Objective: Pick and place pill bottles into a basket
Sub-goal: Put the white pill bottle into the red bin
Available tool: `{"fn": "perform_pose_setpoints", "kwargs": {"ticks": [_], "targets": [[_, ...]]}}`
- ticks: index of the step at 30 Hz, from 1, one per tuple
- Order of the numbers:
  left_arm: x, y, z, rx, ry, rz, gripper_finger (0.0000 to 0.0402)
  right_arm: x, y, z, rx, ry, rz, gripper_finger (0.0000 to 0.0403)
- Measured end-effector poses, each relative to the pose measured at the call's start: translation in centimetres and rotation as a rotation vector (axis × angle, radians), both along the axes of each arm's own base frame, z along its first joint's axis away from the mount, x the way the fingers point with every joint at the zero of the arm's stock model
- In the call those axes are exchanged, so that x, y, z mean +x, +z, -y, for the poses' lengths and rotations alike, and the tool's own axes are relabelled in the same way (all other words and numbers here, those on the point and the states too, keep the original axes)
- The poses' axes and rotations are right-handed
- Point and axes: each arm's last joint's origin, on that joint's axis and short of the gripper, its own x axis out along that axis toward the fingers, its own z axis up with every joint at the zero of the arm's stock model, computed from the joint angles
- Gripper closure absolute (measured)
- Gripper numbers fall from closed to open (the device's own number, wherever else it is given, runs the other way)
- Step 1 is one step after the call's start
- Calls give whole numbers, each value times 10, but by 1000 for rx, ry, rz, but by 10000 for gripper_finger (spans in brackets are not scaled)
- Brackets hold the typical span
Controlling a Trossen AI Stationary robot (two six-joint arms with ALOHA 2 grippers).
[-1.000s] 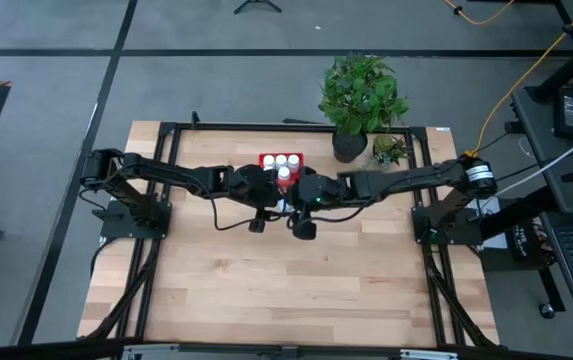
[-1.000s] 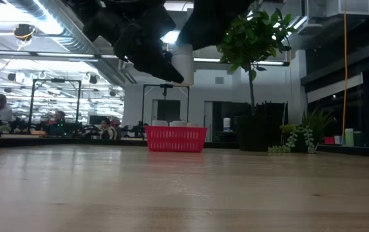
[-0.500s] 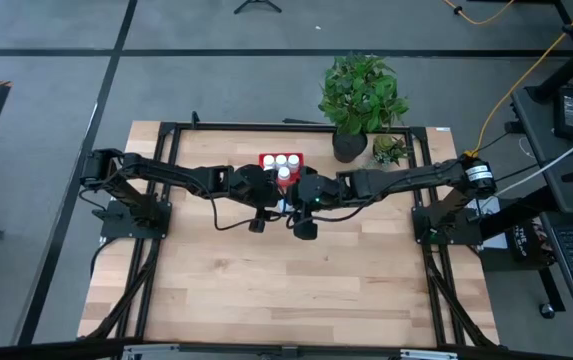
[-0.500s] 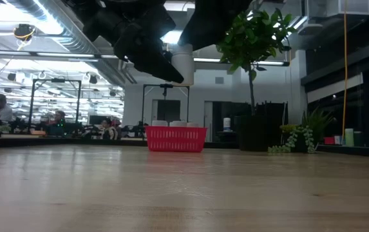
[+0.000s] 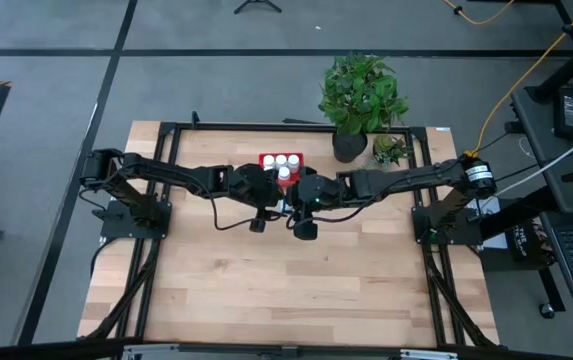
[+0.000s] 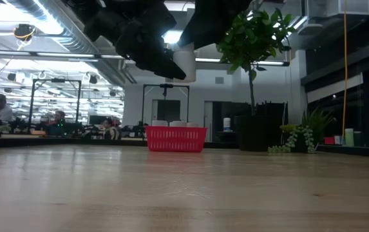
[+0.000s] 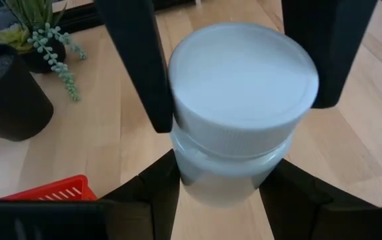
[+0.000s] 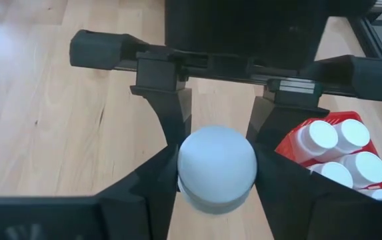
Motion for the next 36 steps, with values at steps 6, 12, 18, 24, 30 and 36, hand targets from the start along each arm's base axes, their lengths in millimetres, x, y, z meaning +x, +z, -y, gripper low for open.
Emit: {"fn": "perform_pose_setpoints", "kwargs": {"ticks": [6, 12, 18, 24, 30, 36], "targets": [[0, 0, 0, -1, 1, 1, 231, 0, 0, 0, 0, -1, -5, 231], [0, 0, 0, -1, 1, 1, 231, -1, -1, 0, -14, 10, -13, 248], [0, 0, 0, 2, 4, -3, 207, -1, -1, 0, -17, 14, -16, 248], [-1, -1, 0, 3, 5, -19, 177, -2, -1, 1, -17, 15, -26, 248], [-15, 8, 1, 30, -10, -68, 176, -3, -2, 4, -26, 17, -34, 248], [-39, 38, 1, 89, 46, -31, 220, -3, -2, 15, -52, 8, -46, 249]]}}
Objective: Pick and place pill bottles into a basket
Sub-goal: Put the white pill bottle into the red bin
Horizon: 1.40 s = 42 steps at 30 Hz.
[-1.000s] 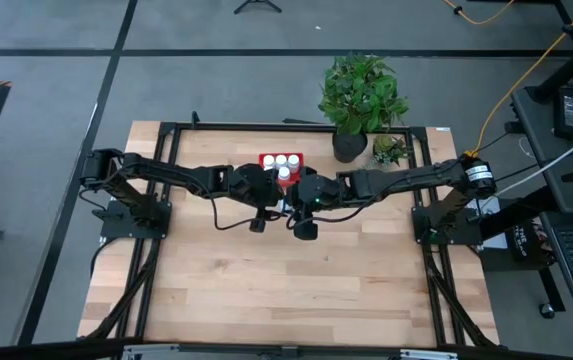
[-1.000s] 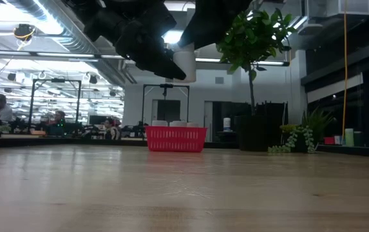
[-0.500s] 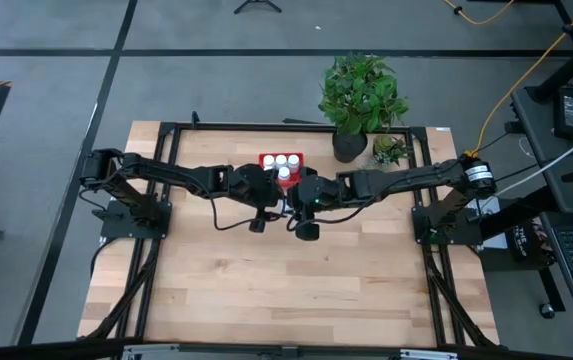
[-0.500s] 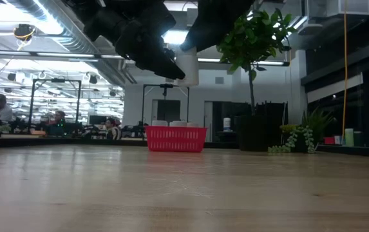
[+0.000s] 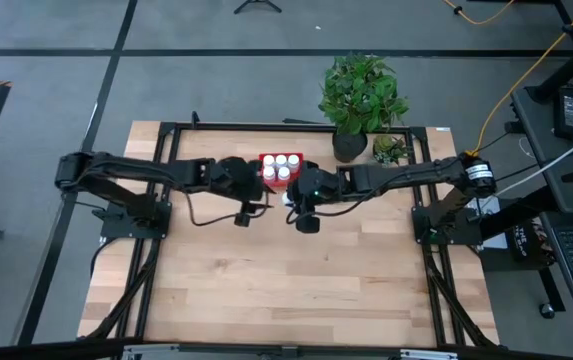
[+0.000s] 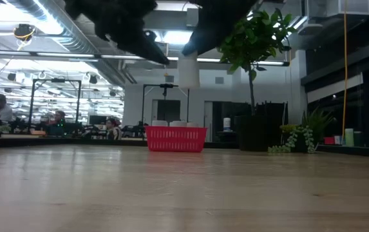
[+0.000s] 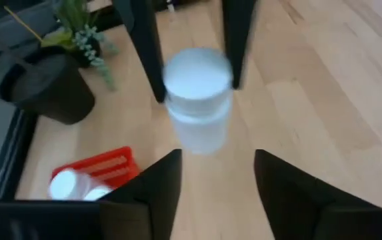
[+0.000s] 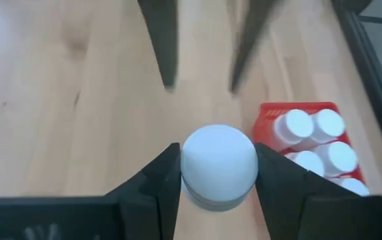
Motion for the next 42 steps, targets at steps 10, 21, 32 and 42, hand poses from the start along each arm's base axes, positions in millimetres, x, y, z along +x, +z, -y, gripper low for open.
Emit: {"fn": "perform_pose_setpoints", "kwargs": {"ticks": [10, 21, 32, 42], "targets": [[-47, 16, 4, 5, 20, 40, 378, -2, -23, 27, -4, -46, 13, 250], [-78, -14, 8, -37, 8, 203, 399, -9, -41, 71, -1, -182, 75, 250], [-83, -41, 8, -63, 25, 234, 400, -18, -57, 93, 3, -273, 112, 250], [-82, -40, 8, -81, 35, 239, 400, -23, -69, 95, 21, -296, 117, 252]]}}
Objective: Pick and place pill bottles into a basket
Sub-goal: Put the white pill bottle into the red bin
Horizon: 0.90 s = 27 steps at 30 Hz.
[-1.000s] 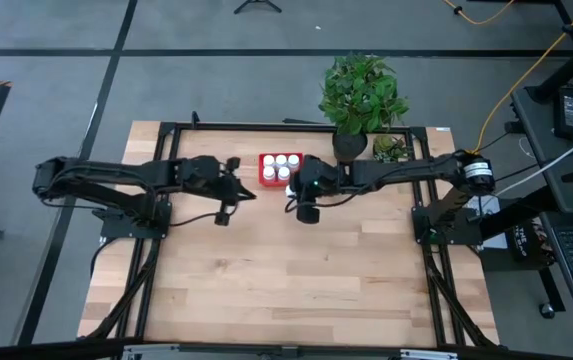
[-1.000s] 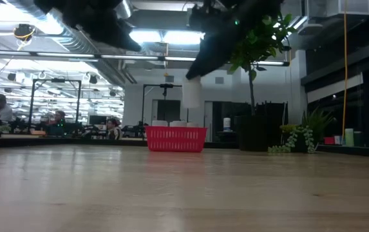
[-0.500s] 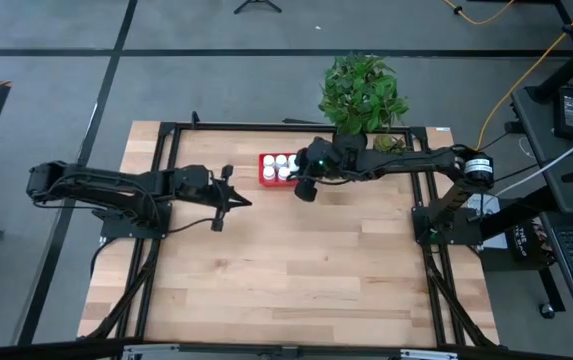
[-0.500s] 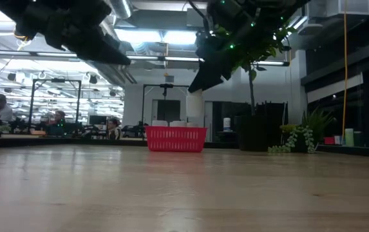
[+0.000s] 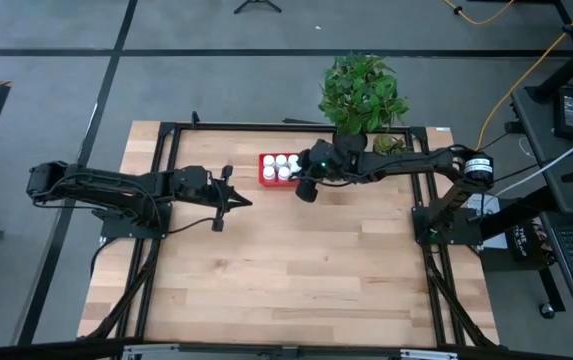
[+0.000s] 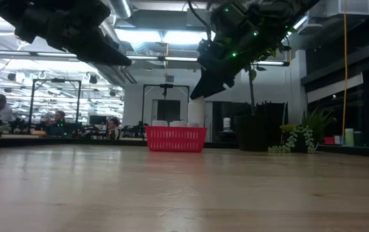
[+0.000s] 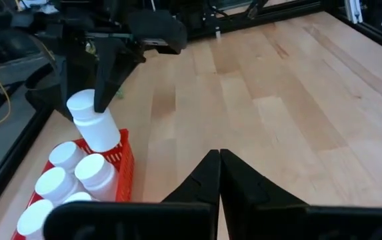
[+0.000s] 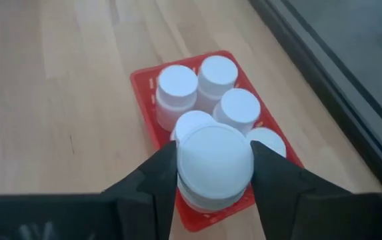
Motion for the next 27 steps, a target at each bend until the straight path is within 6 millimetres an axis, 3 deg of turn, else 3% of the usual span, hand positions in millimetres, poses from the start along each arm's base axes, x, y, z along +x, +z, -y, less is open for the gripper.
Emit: {"fn": "perform_pose_setpoints", "kwargs": {"ticks": [9, 19, 27], "targets": [[0, 0, 1, -2, -8, 0, 400, -2, -1, 8, 3, -29, 12, 252], [0, 0, 1, -1, -8, -1, 399, 10, -31, 12, 14, -31, -33, 252], [0, 0, 1, 1, -10, -3, 400, 13, -35, 13, 18, -24, -22, 252]]}}
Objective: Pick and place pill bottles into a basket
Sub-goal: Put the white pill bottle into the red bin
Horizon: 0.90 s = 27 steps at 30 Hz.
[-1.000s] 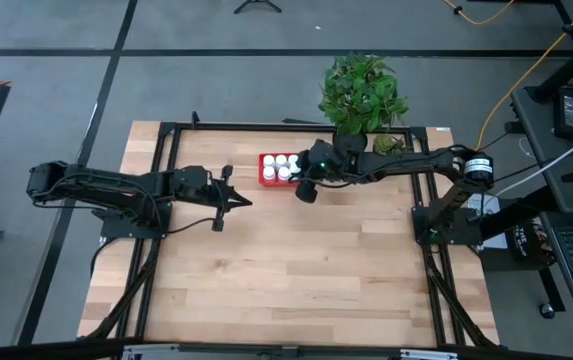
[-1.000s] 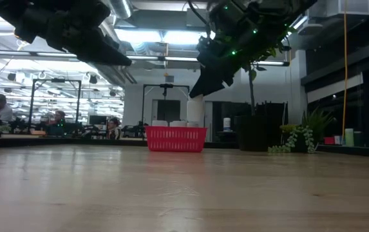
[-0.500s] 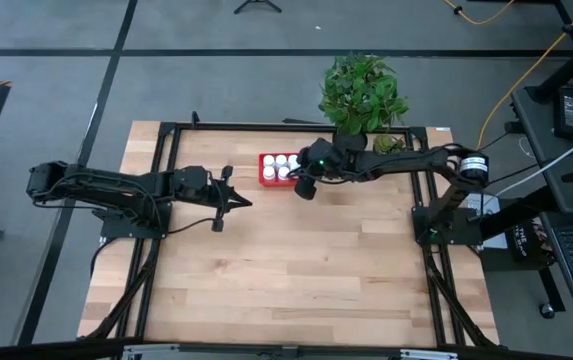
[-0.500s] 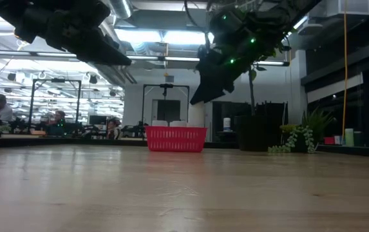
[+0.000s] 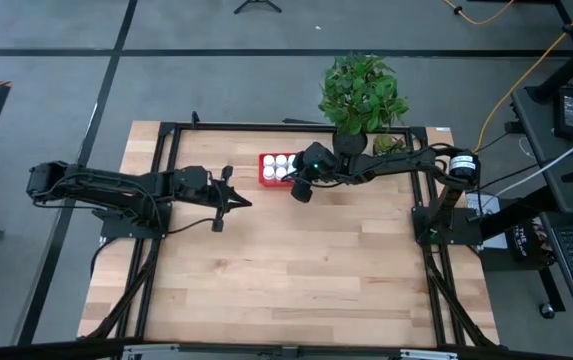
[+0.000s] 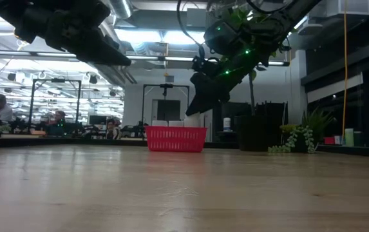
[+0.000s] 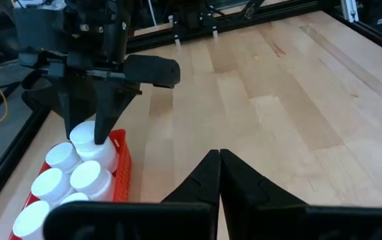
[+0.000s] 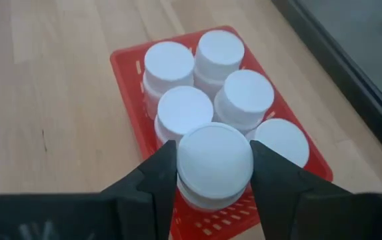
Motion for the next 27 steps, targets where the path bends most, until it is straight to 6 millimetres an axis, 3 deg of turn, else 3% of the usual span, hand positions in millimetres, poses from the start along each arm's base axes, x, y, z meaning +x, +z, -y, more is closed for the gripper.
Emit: {"fn": "perform_pose_setpoints", "kwargs": {"ticks": [16, 27], "targets": [[0, 0, 0, -1, 0, -5, 400, 0, 0, 0, 24, -18, 5, 249], [0, 0, 0, -2, -1, -5, 398, 3, -11, 1, 40, -29, -4, 248]]}}
